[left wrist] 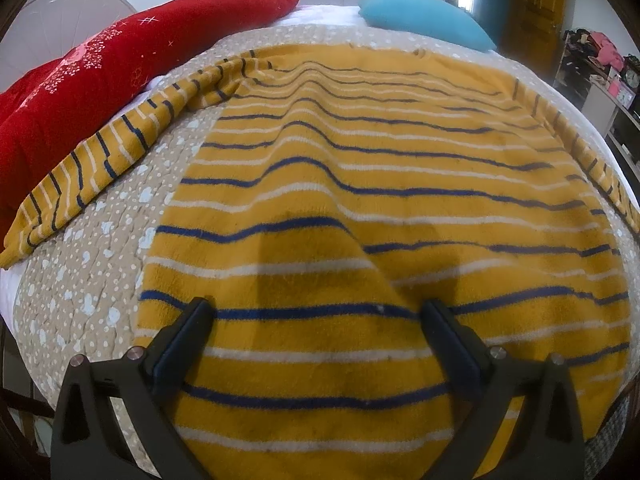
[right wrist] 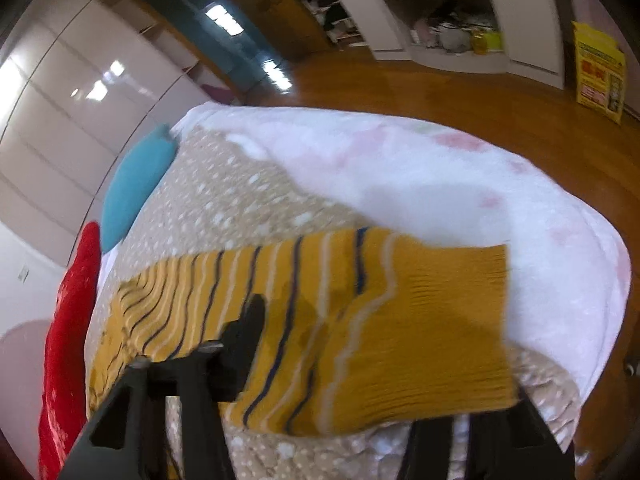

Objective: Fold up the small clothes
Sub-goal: 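Grasp the sweater sleeve cuff with the right gripper and lift it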

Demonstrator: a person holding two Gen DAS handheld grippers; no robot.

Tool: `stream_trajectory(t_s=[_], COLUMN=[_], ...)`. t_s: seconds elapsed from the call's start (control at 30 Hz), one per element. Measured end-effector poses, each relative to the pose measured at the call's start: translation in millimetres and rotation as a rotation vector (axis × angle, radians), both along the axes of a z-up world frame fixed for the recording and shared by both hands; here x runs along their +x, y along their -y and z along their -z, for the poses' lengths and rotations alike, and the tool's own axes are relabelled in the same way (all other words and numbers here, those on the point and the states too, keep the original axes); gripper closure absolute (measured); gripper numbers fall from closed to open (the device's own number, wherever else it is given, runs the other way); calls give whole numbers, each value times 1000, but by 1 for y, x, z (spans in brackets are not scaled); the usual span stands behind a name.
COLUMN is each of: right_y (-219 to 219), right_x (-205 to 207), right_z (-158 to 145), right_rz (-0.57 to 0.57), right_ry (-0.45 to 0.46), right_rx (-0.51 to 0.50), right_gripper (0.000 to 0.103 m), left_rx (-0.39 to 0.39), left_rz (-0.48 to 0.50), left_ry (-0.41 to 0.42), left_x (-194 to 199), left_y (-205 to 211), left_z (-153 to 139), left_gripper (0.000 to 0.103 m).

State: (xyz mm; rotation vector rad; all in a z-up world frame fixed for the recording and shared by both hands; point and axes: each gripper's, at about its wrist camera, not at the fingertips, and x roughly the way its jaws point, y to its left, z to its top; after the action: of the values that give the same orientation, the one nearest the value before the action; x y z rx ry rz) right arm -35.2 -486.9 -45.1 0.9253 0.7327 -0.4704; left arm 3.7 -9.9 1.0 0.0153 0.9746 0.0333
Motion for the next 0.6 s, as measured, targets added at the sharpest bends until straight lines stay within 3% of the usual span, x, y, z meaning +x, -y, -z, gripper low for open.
stream_trajectory(t_s=[0.1, 0.2, 0.27, 0.4, 0.6], right_y=[6, -1, -22, -100, -247], right_x=[3, 16, 35, 90, 175], right_z=[-2, -25, -55, -115, -150], right_rz=[2, -41, -105, -311, -629], right_ry=[-36, -26, 10, 86, 142], right_rx=[-9, -41, -106, -213, -279], right_gripper=[96, 97, 97, 97, 97], left_rx=[-33, -142, -195, -176, -138], left_rz=[11, 13, 7, -24, -96], left_ry=[-24, -6, 25, 89, 153], left_x=[1, -5, -12, -28, -48], left_y=[-3, -16, -26, -50, -98], left_z=[-7, -22, -34, -52, -64], left_gripper=[0, 0, 0, 0, 0])
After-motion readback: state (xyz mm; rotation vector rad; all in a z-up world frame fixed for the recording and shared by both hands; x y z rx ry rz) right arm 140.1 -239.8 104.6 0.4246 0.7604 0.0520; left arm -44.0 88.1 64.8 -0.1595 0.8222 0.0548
